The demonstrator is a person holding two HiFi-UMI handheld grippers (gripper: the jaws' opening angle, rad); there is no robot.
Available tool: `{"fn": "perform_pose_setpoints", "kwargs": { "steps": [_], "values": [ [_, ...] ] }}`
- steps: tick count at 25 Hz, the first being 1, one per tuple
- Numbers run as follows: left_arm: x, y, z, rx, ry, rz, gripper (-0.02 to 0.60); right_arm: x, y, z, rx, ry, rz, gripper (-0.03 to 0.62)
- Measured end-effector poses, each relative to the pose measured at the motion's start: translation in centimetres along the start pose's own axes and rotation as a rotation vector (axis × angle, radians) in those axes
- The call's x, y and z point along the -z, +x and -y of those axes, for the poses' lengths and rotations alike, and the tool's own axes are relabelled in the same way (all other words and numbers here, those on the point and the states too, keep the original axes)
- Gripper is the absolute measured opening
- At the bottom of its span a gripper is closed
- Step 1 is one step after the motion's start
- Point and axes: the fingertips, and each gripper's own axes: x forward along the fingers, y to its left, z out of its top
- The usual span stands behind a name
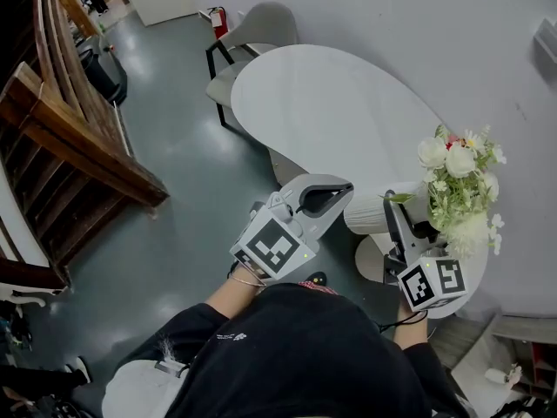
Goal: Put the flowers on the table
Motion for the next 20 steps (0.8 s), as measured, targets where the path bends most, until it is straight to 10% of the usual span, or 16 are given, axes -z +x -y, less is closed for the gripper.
{"fn": "perform_pose_setpoints", "kwargs": {
  "steps": [20],
  "values": [
    [1.4, 2.1, -0.2, 0.055, -0.001, 0.013, -0.002, 0.8, 0.0, 1.8, 0.068, -0.026, 0.004, 0.365]
  ]
}}
